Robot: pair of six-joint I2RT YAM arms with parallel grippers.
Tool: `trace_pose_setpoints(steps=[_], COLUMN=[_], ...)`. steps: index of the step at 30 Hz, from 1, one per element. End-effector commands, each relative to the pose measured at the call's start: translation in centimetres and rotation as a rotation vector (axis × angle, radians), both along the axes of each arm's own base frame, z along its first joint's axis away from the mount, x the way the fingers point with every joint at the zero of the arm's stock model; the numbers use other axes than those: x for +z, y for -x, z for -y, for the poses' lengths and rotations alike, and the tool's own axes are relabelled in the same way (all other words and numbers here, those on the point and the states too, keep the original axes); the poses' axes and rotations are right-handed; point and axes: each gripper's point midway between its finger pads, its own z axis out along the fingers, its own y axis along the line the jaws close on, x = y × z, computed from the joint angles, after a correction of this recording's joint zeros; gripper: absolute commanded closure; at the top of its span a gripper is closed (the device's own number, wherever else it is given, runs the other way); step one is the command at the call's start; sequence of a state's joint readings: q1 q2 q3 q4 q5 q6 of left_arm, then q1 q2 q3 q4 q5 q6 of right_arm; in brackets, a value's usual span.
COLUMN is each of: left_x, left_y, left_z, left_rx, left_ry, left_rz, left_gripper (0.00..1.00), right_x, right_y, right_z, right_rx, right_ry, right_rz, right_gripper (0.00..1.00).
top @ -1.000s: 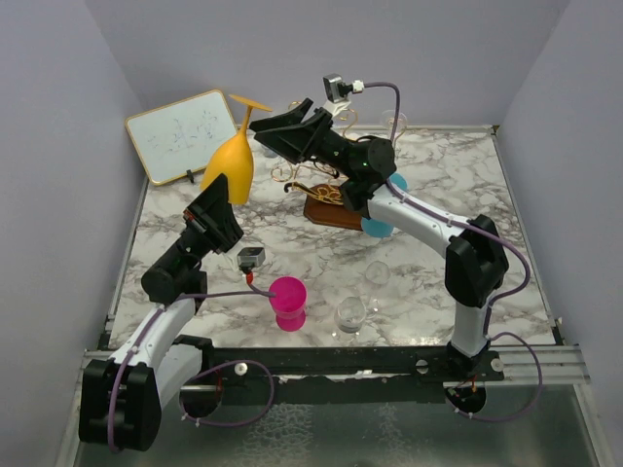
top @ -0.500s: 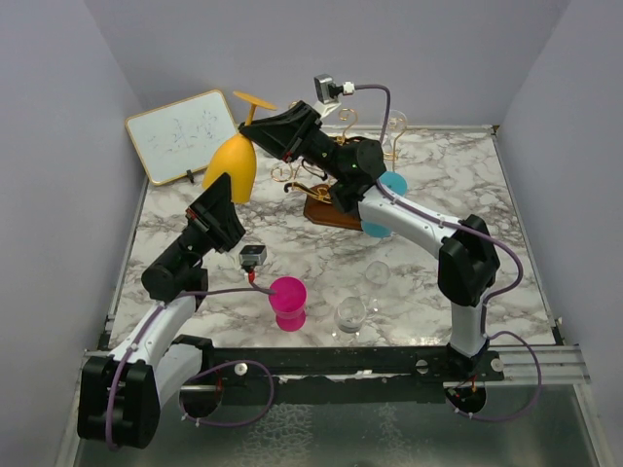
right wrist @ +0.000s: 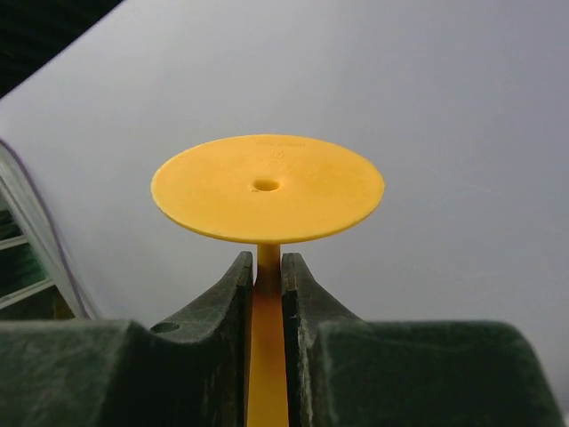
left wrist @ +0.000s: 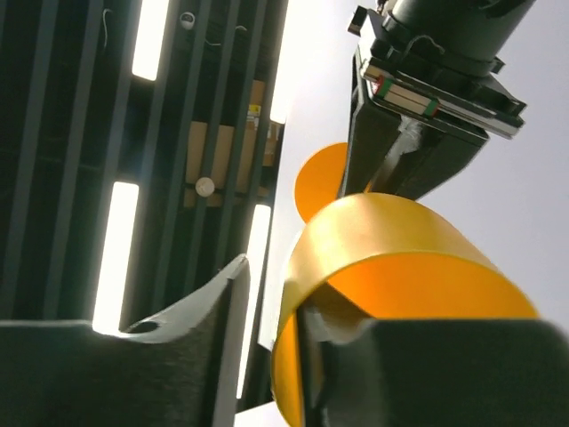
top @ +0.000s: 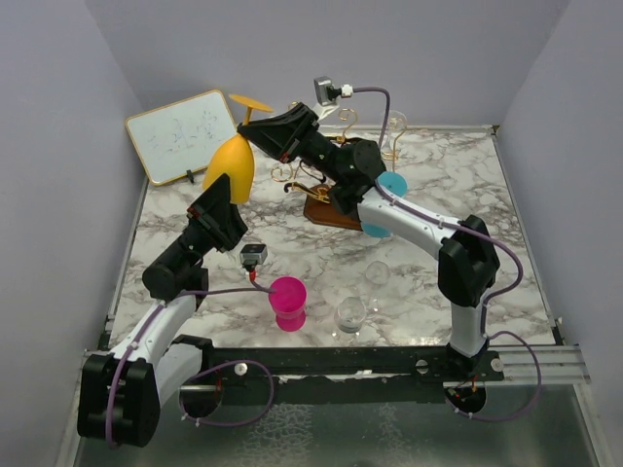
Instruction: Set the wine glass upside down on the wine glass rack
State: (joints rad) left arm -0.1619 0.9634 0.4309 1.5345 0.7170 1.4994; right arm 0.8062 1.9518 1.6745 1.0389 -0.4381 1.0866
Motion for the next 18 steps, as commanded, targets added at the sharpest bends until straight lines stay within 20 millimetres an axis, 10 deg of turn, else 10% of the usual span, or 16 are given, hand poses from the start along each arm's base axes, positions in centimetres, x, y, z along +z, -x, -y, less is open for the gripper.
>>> trace_pose_setpoints(steps=[1, 12, 18], left_x=[2.3, 0.5, -2.1], left_y=[3.0, 0.8, -2.2], left_z=[-0.4, 0.0, -1.9], left_rx=[0.008, 0.044, 0.138], left_ry=[0.020, -0.019, 0.049], left_rz=[0.155, 0.073, -0.127], left_gripper=[0.64, 0.25, 0.16], right_x=[1.3, 4.5, 2.1], right_y=[-0.1, -1.1, 0.6], right_z=[1.1, 9.0, 11.9], right_rx=[-0.189, -0.691, -0.751], right_ry=[0.058, 0.219, 0.329], right_rz=[0.046, 0.227, 0.261], right_gripper=[0.99, 0.99, 0.99])
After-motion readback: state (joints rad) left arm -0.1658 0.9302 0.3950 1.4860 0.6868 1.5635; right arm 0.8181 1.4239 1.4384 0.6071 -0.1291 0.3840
